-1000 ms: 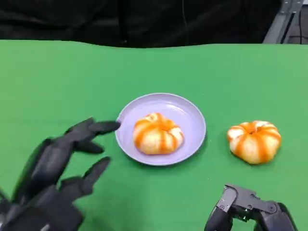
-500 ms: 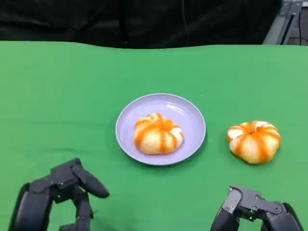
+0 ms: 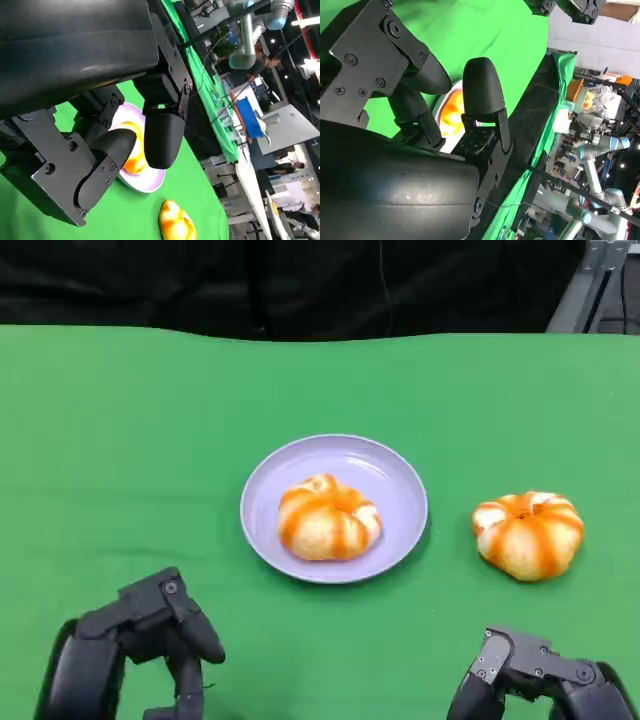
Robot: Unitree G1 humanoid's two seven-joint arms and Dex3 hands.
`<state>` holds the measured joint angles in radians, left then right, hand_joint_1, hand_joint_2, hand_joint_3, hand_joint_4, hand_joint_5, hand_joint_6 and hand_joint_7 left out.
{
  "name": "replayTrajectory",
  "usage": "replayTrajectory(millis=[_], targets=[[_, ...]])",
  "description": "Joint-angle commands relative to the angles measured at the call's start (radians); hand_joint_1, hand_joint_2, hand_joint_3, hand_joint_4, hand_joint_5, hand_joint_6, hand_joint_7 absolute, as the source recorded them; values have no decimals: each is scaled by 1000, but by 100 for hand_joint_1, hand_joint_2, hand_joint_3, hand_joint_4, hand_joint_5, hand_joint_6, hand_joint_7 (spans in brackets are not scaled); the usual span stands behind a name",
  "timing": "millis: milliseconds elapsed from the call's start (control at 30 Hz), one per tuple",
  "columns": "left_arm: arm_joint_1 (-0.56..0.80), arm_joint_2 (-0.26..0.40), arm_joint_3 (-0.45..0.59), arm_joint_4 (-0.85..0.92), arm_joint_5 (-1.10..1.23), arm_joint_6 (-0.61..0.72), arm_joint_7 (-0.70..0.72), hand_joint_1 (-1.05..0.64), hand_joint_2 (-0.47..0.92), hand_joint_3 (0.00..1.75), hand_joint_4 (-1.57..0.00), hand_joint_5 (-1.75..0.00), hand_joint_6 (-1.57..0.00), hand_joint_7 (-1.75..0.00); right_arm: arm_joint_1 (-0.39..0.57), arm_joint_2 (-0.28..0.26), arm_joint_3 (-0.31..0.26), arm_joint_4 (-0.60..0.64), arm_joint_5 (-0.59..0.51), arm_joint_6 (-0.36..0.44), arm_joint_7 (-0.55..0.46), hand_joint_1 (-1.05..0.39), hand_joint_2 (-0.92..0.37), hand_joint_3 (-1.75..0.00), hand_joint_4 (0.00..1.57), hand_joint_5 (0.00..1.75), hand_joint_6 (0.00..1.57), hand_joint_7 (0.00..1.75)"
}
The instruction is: Grasp the bread from the table and place it into the plate.
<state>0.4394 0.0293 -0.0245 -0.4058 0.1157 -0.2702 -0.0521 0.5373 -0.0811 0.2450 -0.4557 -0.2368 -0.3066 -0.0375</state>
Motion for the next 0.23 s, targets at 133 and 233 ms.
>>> replayTrajectory(millis=[133,233], targets=[[-40,14,1,29,-21,11,-8,-1,18,173,-94,-175,-84,-165,-26,5,-9,13,2,-4,-1,-1,-18,-164,81,175,83,140],[-54,23,5,31,-28,28,-14,-2,17,174,-93,-175,-83,-164,-42,9,-8,13,2,13,1,-2,-18,-164,79,175,82,140]])
